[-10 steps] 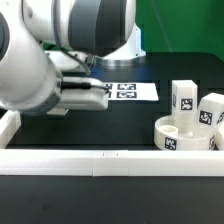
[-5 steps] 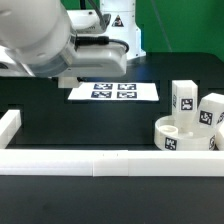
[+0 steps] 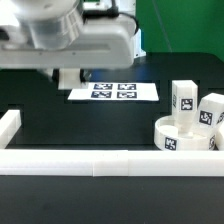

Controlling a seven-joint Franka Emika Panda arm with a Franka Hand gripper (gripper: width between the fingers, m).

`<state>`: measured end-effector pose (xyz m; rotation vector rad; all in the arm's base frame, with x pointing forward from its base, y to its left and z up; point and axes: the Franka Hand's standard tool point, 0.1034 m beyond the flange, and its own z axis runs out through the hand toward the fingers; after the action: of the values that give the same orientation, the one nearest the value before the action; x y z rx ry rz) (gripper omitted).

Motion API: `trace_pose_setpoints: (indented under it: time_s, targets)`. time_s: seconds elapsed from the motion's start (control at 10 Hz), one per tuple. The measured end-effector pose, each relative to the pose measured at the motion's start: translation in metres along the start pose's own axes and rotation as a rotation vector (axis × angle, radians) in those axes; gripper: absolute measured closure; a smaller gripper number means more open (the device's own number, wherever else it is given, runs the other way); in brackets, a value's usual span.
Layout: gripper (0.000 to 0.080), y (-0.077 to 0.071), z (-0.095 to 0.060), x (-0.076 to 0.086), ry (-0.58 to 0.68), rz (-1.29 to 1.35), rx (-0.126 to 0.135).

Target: Assemble stool

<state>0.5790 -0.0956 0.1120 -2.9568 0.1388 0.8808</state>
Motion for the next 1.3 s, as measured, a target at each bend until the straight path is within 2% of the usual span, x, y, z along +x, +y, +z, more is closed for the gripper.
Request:
trace_pose_setpoints:
  time_s: [0.1,0.3,0.5,0.7,0.8,0.9,1.0,1.1,1.2,1.3]
  targets:
    - [0.0468,-0.005,-0.008,0.003,0.112,-0.006,-0.010]
    - [0.0468,0.000,-0.007,0.006,0.248,0.000,-0.017]
    - [0.0468,0.001,-0.013,0.013,0.387,0.003,-0.033]
    - [0.0468,-0.017,-0.020,0.009,0.537,-0.003,-0.041]
    - [0.0468,-0.019,-0.022,0.005,0.587,0.031,-0.025]
    - [0.0468,-0.015,-0.026,0.010,0.680,0.026,-0.041]
    - [0.0468,-0.014,-0.022,0.011,0.724,0.028,-0.050]
    - [0.0468,-0.019,-0.020,0.011,0.724,0.039,-0.042]
    - [0.0468,-0.038,-0.020,0.012,0.727,0.063,-0.022]
    - [0.0468,-0.066,-0.020,0.014,0.738,0.045,-0.020]
